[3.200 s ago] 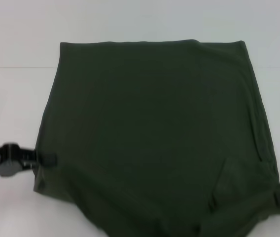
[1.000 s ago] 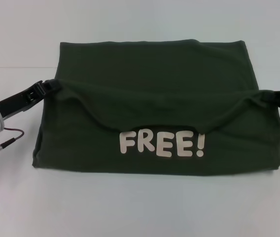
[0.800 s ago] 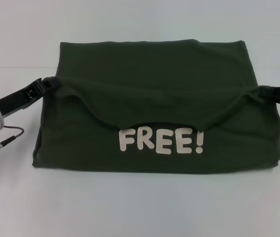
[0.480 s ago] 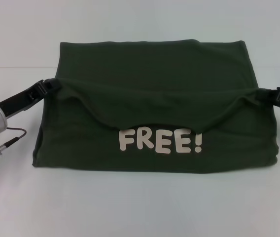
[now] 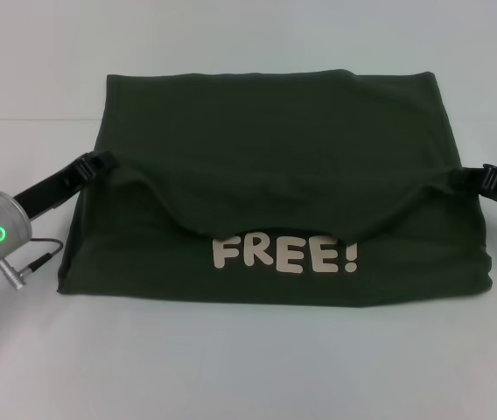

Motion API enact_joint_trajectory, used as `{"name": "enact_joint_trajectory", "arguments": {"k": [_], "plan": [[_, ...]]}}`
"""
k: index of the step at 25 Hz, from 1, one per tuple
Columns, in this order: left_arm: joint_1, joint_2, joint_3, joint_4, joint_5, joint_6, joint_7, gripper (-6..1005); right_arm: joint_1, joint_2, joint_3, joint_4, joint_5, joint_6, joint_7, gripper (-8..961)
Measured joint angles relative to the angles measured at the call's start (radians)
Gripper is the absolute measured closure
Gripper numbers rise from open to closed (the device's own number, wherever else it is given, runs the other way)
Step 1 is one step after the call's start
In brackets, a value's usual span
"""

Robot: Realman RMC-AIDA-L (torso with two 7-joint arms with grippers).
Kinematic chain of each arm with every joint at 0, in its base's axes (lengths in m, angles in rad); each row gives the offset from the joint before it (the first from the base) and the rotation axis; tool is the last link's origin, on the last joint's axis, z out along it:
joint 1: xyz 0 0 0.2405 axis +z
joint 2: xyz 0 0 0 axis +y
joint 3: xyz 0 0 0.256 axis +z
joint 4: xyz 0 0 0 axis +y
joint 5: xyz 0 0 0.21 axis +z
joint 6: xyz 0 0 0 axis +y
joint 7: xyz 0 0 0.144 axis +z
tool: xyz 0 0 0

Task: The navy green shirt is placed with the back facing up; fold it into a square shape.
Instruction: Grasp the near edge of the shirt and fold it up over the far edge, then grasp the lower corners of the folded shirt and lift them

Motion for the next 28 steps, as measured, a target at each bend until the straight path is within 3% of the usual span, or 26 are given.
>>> {"name": "enact_joint_trajectory", "arguments": {"k": [6, 9, 12, 13, 17, 19, 22, 23, 26, 28], "plan": [[-0.007, 0.003, 0.001, -0.032, -0.012, -0.061, 0.024, 974, -0.001, 0.001, -0.001, 0.006, 0.000, -0.006, -0.014, 759], [-0.004, 0.005, 0.002, -0.032, -0.012, -0.065, 0.021, 892, -0.008, -0.004, 0.000, 0.005, 0.000, -0.035, -0.022, 756], [0.008, 0.013, 0.002, -0.032, -0.012, -0.054, 0.012, 809, -0.022, -0.009, 0.007, -0.003, 0.002, -0.082, -0.031, 639], [0.014, 0.017, 0.001, -0.030, -0.012, -0.043, 0.007, 734, -0.031, -0.012, 0.009, -0.006, 0.006, -0.104, -0.040, 599], [0.046, 0.054, 0.008, -0.031, -0.006, 0.055, -0.030, 466, -0.077, -0.023, 0.011, -0.013, 0.052, -0.205, -0.099, 422], [0.075, 0.096, 0.057, -0.033, 0.005, 0.152, -0.112, 347, -0.103, -0.027, 0.012, -0.013, 0.087, -0.272, -0.154, 323], [0.094, 0.137, 0.129, -0.032, 0.011, 0.213, -0.220, 313, -0.143, -0.035, 0.012, -0.014, 0.132, -0.420, -0.285, 141], [0.104, 0.161, 0.179, -0.033, 0.014, 0.242, -0.275, 302, -0.153, -0.037, 0.010, -0.014, 0.136, -0.465, -0.325, 74], [0.127, 0.218, 0.272, -0.023, 0.028, 0.295, -0.356, 274, -0.176, -0.040, 0.000, -0.013, 0.121, -0.563, -0.422, 69], [0.132, 0.236, 0.283, -0.005, 0.065, 0.309, -0.364, 265, -0.188, -0.038, -0.001, -0.007, 0.096, -0.597, -0.478, 65]]}}
